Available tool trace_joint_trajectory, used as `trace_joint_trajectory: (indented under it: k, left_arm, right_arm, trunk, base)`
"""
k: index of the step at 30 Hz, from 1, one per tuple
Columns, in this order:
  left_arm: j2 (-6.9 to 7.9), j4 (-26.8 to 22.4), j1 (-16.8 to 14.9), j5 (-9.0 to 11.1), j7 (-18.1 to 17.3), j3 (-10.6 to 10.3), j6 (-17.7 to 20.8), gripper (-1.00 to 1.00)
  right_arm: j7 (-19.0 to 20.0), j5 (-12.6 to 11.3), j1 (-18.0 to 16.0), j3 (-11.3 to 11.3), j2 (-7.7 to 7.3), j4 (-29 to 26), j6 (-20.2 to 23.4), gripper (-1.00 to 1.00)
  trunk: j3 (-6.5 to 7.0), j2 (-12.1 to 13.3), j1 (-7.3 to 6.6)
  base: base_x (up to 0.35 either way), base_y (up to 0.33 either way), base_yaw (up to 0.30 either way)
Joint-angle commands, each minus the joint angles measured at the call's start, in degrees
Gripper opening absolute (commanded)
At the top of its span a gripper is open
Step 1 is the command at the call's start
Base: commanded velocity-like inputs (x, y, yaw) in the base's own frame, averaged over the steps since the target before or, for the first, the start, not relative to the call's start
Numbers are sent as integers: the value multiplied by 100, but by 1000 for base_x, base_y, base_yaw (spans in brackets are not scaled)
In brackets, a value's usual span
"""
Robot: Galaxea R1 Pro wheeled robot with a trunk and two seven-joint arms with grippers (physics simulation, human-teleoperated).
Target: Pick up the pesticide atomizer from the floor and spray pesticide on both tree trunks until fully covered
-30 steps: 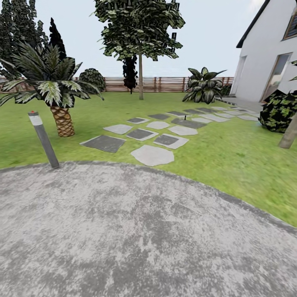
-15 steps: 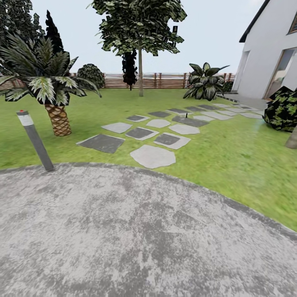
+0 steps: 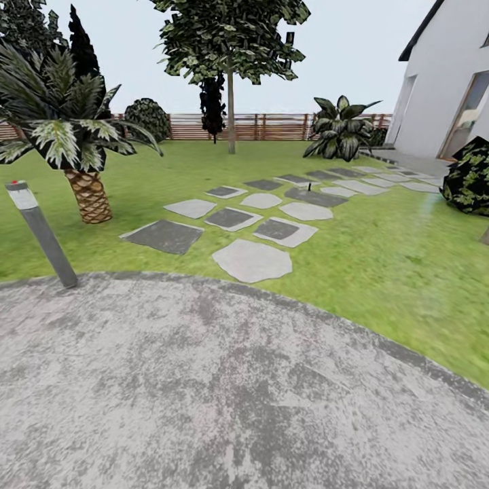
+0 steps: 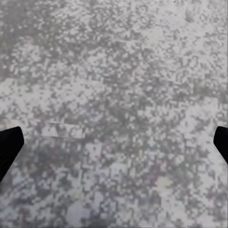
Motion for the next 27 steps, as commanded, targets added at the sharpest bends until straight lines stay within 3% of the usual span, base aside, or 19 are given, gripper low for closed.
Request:
trace_joint_trajectory:
  k: [1, 20, 27]
  left_arm:
    - [0, 0, 0, 0, 0, -1, 0, 100]
    - [0, 0, -1, 4, -3, 5, -6, 100]
    - [0, 0, 0, 1, 0, 5, -7, 100]
  right_arm:
    - [0, 0, 0, 0, 0, 1, 0, 100]
    - [0, 0, 0, 9, 0, 0, 0, 100]
    - [0, 0, 0, 9, 0, -3, 0, 100]
  trunk:
    - [-3, 0, 0]
    - [-10, 0, 0]
    - [-10, 0, 0]
  base:
    - [337, 0, 0]
    - [337, 0, -2]
    - [337, 0, -169]
